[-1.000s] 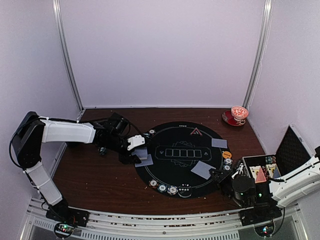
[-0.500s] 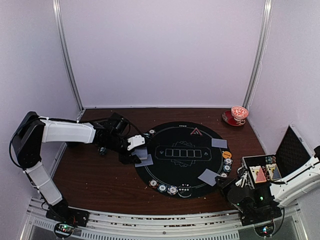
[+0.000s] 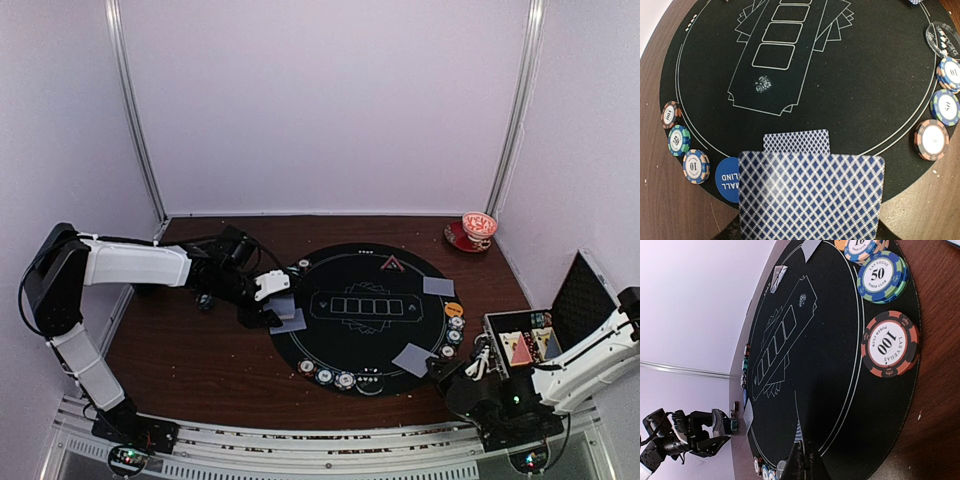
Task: Distribute texas hold em gaming equipment
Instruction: Distribute the poker card in the dealer area.
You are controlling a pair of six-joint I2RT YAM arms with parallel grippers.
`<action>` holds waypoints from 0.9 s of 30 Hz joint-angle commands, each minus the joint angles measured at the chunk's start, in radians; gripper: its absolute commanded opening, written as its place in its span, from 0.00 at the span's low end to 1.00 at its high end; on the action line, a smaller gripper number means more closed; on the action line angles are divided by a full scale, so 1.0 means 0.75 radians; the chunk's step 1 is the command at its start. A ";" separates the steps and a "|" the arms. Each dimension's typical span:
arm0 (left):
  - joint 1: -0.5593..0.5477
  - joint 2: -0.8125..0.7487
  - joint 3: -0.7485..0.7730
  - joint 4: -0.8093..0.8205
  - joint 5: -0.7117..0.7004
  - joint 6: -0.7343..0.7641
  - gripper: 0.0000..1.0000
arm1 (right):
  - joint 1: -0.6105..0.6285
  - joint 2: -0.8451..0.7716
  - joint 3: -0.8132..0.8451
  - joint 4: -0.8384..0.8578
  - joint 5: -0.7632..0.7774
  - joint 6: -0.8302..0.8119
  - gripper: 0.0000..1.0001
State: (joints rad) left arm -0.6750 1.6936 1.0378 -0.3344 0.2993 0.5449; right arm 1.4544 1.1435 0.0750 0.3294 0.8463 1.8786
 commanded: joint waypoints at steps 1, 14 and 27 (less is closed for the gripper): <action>0.004 0.004 0.006 0.024 0.008 0.006 0.62 | 0.023 0.036 0.014 0.041 0.029 0.033 0.00; 0.006 0.009 0.005 0.026 0.008 0.006 0.62 | 0.049 0.290 0.070 0.235 0.011 0.068 0.00; 0.005 0.003 0.006 0.026 0.006 0.006 0.62 | 0.059 0.395 0.135 0.199 -0.028 0.085 0.09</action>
State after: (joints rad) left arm -0.6750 1.6936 1.0378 -0.3344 0.2993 0.5449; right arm 1.4887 1.4143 0.1570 0.4904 0.8322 1.9354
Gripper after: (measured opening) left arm 0.620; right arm 0.066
